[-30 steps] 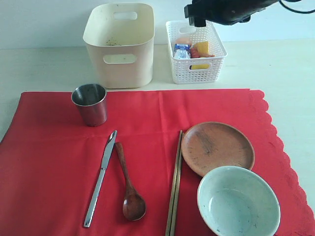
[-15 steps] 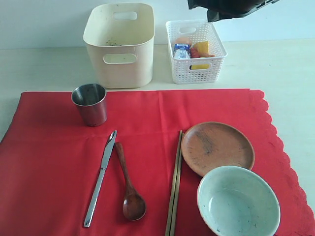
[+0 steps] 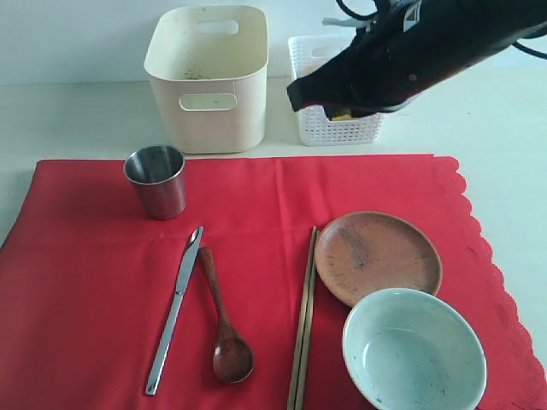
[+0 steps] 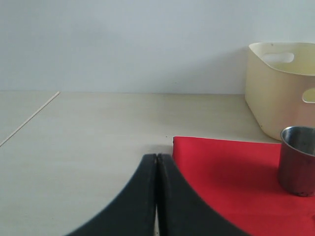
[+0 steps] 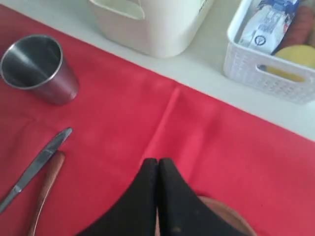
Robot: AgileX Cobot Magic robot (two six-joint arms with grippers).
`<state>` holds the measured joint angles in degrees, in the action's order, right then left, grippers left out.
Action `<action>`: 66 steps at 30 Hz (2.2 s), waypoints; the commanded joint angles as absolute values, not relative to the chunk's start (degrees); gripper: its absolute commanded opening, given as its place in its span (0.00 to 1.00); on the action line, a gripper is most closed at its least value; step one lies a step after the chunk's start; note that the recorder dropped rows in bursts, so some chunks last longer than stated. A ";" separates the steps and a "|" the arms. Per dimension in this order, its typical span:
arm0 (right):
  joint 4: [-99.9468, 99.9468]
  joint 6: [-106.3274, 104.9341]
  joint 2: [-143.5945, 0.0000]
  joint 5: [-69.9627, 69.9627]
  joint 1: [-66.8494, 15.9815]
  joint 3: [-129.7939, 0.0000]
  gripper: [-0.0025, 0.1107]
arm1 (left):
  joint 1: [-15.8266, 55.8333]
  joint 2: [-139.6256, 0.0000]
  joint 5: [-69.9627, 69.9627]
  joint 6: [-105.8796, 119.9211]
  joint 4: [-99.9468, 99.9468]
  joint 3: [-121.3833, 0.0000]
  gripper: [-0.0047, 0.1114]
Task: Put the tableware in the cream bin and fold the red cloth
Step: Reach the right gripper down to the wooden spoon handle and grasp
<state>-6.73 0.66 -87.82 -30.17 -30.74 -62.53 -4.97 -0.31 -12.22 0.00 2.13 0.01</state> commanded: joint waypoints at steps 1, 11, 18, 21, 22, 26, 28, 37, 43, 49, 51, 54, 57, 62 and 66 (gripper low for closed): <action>-5.84 0.64 -85.90 -28.70 -31.32 -58.07 0.02 | -5.05 0.00 -12.05 0.00 1.70 0.00 0.04; -5.52 0.39 -85.34 -24.91 -31.32 -49.51 0.02 | -5.05 0.00 -12.05 0.00 1.70 0.00 0.04; -7.12 -0.39 -86.42 -24.08 -33.92 -48.24 0.02 | -5.05 0.00 -12.05 0.00 1.70 0.00 0.04; -7.12 -1.49 -87.81 -23.78 -37.85 -48.24 0.02 | -5.05 0.00 -12.05 0.00 1.70 0.00 0.04; -7.00 -1.49 -88.53 -23.67 -39.23 -48.24 0.02 | -5.05 0.00 -12.05 0.00 1.70 0.00 0.04; -6.89 -1.49 -91.95 -22.55 -43.70 -48.24 0.02 | -5.05 0.00 -12.05 0.00 1.70 0.00 0.04; -6.89 -0.79 -93.78 -21.21 -45.58 -48.24 0.02 | -5.05 0.00 -12.05 0.00 1.70 0.00 0.04; -6.89 0.72 -101.46 -12.49 -52.54 -49.14 0.30 | -5.05 0.00 -12.05 0.00 1.70 0.00 0.04; -6.89 0.72 -106.13 -15.68 -52.67 -54.70 0.47 | -5.05 0.00 -12.05 0.00 1.70 0.00 0.04; -6.78 0.00 -109.47 -19.62 -54.62 -59.54 0.47 | -5.05 0.00 -12.05 0.00 1.70 0.00 0.04; -6.77 0.00 -110.97 -20.23 -54.62 -60.68 0.47 | -5.05 0.00 -12.05 0.00 1.70 0.00 0.04; -6.17 0.00 -112.92 -20.23 -54.62 -61.69 0.47 | -5.05 0.00 -12.05 0.00 1.70 0.00 0.04; -5.51 0.00 -115.25 -21.33 -54.62 -63.07 0.47 | -5.05 0.00 -12.05 0.00 1.70 0.00 0.04; -1.90 0.00 -115.53 -23.58 -54.62 -63.23 0.46 | -5.05 0.00 -12.05 0.00 1.70 0.00 0.04; 2.77 3.31 -115.53 -24.12 -54.62 -63.23 0.23 | -5.05 0.00 -12.05 0.00 1.70 0.00 0.04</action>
